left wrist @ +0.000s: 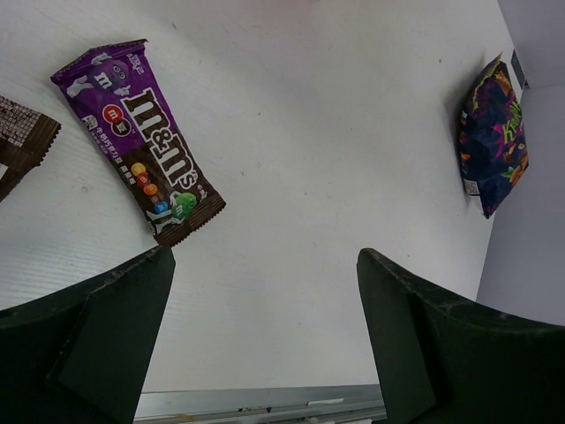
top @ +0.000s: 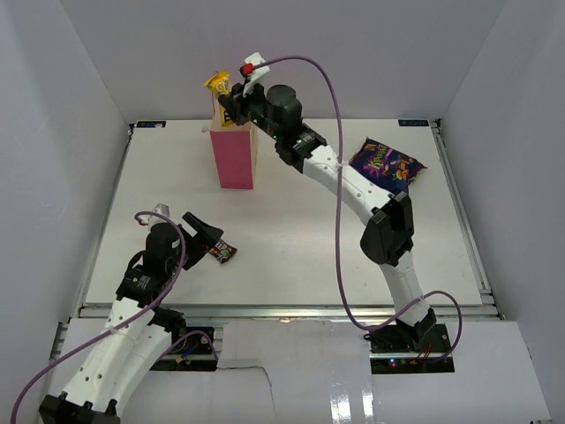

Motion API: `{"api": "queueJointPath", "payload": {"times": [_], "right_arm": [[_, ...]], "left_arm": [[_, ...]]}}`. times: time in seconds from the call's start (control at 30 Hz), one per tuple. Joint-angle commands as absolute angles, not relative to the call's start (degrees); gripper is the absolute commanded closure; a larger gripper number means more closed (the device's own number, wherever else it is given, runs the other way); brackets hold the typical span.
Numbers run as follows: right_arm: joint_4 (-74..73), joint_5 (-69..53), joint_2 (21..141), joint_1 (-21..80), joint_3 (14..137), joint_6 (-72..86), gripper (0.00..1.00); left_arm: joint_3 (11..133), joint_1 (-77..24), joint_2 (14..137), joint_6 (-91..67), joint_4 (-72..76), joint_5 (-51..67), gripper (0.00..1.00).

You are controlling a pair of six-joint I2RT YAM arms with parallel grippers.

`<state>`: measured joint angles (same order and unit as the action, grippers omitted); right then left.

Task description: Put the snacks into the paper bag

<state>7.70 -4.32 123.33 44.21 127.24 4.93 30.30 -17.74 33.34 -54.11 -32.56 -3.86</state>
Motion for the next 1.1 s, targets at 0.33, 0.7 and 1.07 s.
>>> {"api": "queueJointPath", "payload": {"times": [0.33,0.7,1.07], "right_arm": [[32.1,15.8,130.9,46.9,129.6,-9.0,0.60],[32.7,12.9,125.4,46.7,122.8,-10.5,0.26],[6.3,-32.7,98.1,40.3,99.0,-21.7,0.13]], "left_arm": [[30.7,-17.5,31.5,-54.8,-33.4,-3.8,0.05],[31.9,-17.5,34.4,-60.1,-36.1,-7.2,0.05],[35.9,-17.5,52.6,-75.1,-48.5,-11.1,0.10]]}}
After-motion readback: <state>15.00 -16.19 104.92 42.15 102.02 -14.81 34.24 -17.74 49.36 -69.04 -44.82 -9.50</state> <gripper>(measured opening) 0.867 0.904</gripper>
